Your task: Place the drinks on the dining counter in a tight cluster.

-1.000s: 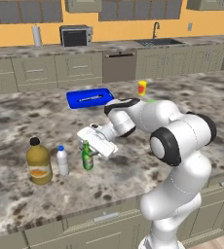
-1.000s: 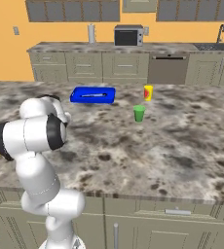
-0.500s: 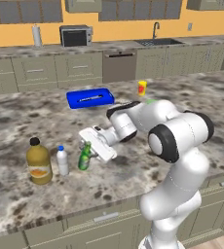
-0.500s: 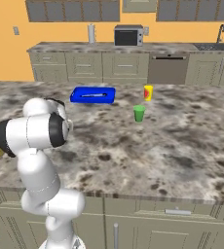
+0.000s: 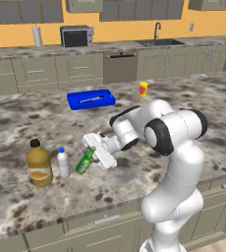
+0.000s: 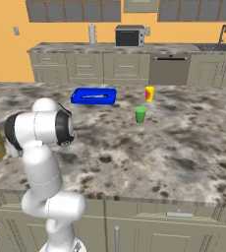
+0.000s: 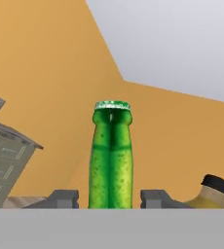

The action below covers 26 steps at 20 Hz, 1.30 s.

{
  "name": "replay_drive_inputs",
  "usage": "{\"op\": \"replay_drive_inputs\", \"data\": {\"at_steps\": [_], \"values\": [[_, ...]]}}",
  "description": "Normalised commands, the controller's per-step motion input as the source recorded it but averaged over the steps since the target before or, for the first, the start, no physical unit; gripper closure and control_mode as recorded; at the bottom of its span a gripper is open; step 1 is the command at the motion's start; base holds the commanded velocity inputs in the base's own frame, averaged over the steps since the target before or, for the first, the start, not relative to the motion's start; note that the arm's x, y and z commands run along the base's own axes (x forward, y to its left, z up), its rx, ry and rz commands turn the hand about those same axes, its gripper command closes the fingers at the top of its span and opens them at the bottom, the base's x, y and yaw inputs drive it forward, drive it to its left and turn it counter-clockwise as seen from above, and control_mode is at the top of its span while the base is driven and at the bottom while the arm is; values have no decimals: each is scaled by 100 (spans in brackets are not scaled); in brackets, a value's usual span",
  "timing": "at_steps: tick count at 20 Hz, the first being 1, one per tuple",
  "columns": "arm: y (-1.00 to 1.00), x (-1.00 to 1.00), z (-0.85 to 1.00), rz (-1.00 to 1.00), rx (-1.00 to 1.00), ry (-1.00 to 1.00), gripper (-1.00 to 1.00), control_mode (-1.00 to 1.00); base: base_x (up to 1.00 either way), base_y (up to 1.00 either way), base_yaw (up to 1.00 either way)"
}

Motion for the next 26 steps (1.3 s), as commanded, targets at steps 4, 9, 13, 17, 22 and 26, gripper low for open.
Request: {"op": "replay_drive_inputs", "data": {"at_steps": [4,9,13,17,22,26], "values": [[0,18,-9,0,0,0,100,-100,0,0,0],[1,24,-12,-2,0,3,100,-100,0,0,0],[11,22,-22,-5,-2,5,100,-100,0,0,0],[15,26,-23,-6,-7,8,100,-100,0,0,0],[12,30,-21,-5,-9,7,100,-100,0,0,0],[11,25,-27,-3,-15,1,100,-100,0,0,0]]}}
